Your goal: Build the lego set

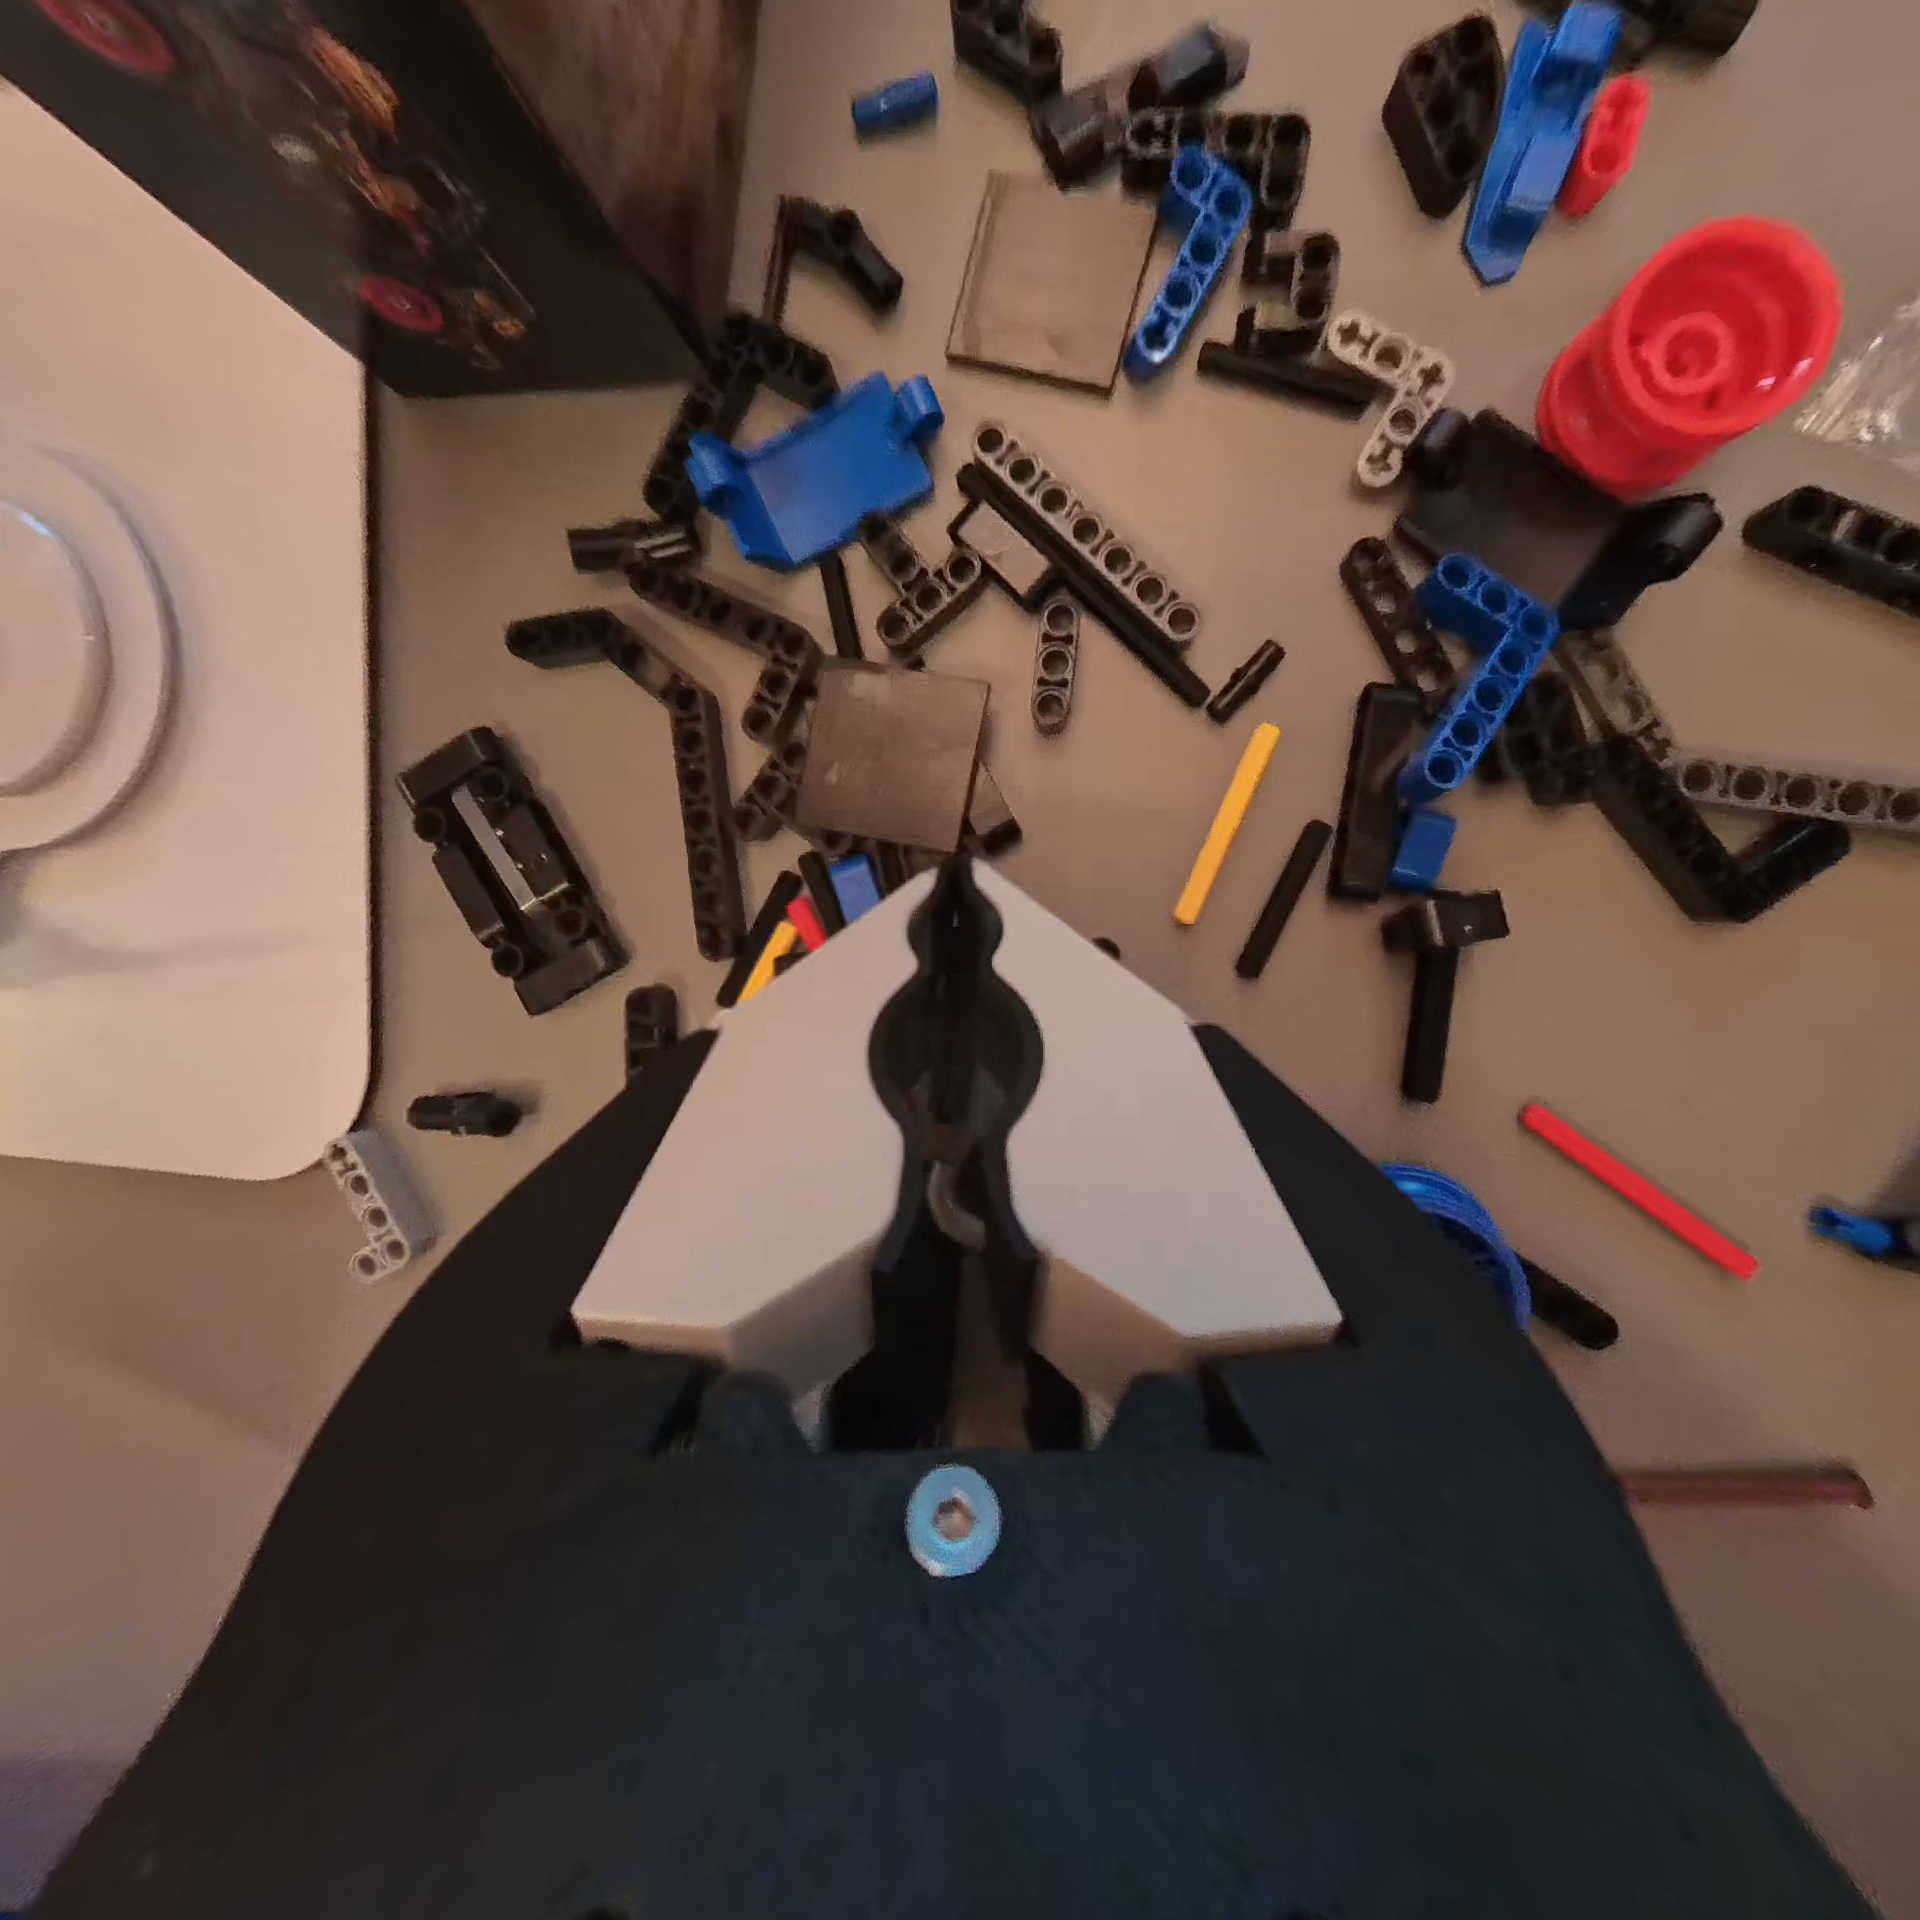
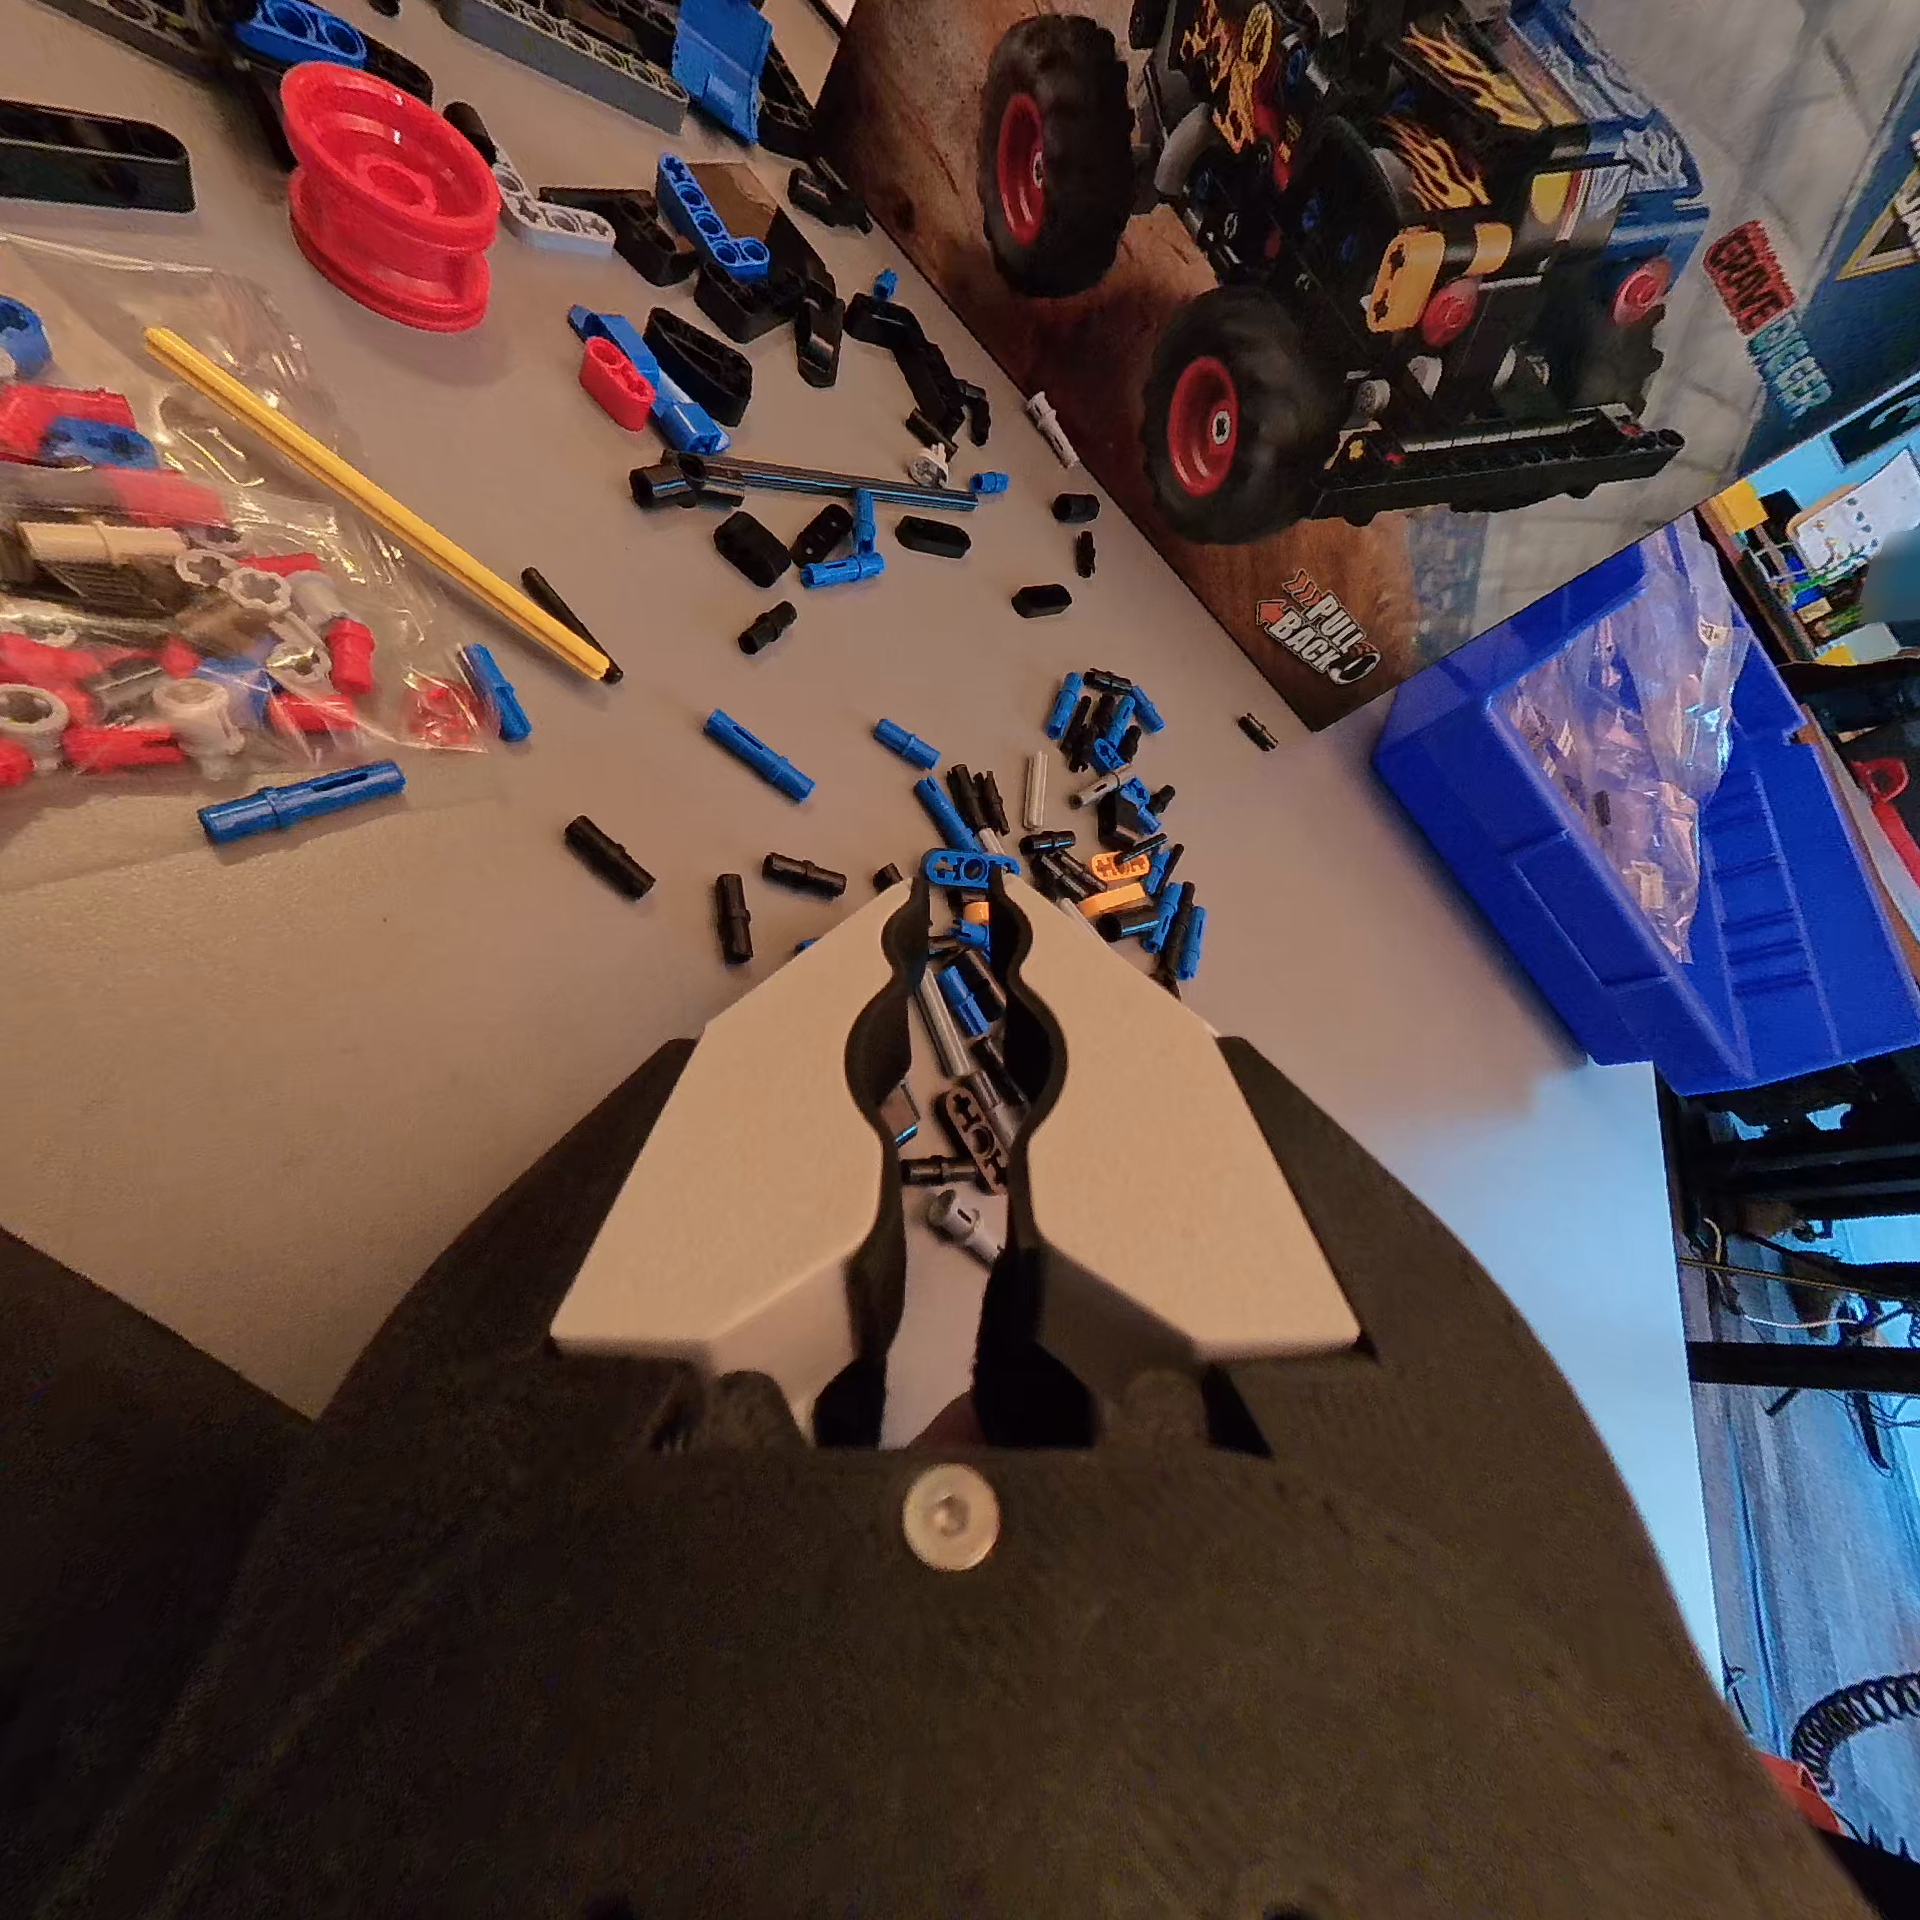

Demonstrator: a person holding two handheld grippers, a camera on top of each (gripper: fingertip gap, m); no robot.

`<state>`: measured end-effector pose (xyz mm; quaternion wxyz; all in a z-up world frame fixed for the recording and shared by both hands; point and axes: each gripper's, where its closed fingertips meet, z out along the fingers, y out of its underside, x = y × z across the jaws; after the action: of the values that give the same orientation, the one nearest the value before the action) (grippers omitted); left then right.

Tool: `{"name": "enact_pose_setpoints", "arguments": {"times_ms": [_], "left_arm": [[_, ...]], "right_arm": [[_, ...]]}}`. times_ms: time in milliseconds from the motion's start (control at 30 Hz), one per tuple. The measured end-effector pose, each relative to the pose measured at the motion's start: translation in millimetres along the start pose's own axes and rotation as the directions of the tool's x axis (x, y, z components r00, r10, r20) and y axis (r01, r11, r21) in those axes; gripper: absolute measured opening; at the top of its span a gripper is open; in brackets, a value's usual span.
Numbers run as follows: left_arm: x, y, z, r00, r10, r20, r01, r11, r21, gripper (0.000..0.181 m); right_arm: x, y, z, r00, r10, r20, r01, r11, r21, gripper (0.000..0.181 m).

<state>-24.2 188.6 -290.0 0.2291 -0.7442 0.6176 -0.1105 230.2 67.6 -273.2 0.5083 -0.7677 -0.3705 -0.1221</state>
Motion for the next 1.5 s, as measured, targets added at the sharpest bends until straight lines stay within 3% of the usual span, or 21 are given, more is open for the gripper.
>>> {"name": "enact_pose_setpoints", "arguments": {"times_ms": [200, 300, 433, 567, 667, 800, 1033, 1233, 1500], "left_arm": [[11, 21, -12, 1.000, 0.006, -0.020, -0.007, 0.998, -0.058, 0.001], [-1, 6, -23, 0.999, -0.041, 0.016, 0.040, 0.998, 0.040, 0.015], [-28, 10, -21, 0.994, -0.053, 0.094, 0.052, 0.999, 0.013, 0.037], [-28, 21, -5, 0.997, -0.058, 0.051, 0.061, 0.997, -0.054, 0.039], [-19, 22, -3, 0.998, -0.067, 0.016, 0.068, 0.997, -0.042, 0.029], [-13, 34, -11, 0.999, -0.047, 0.012, 0.048, 0.995, -0.087, 0.019], [-14, 56, -26, 0.998, -0.044, 0.046, 0.050, 0.988, -0.143, 0.026], [-20, 30, -25, 0.997, -0.029, 0.075, 0.032, 0.999, -0.039, 0.028], [-23, 10, 3, 0.999, 0.001, 0.045, 0.000, 0.999, -0.037, 0.022]], "right_arm": [[0, 0, 0, 1.000, 0.001, 0.000, -0.001, 1.000, 0.003, 0.008], [0, 0, 0, 1.000, 0.000, 0.001, 0.000, 1.000, 0.001, 0.008], [0, 0, 0, 1.000, 0.001, 0.001, -0.001, 1.000, 0.002, 0.008], [0, 0, 0, 1.000, 0.002, 0.000, -0.002, 1.000, -0.001, 0.008], [0, 1, 0, 1.000, 0.002, 0.001, -0.002, 1.000, -0.003, 0.008], [0, 1, 0, 1.000, 0.001, 0.004, -0.001, 1.000, -0.005, 0.008], [0, 1, 0, 1.000, 0.003, 0.005, -0.003, 1.000, -0.004, 0.008], [-1, 1, 1, 1.000, 0.001, 0.006, -0.001, 1.000, -0.008, 0.008], [0, 2, 0, 1.000, 0.003, 0.004, -0.003, 1.000, -0.009, 0.008]]}}
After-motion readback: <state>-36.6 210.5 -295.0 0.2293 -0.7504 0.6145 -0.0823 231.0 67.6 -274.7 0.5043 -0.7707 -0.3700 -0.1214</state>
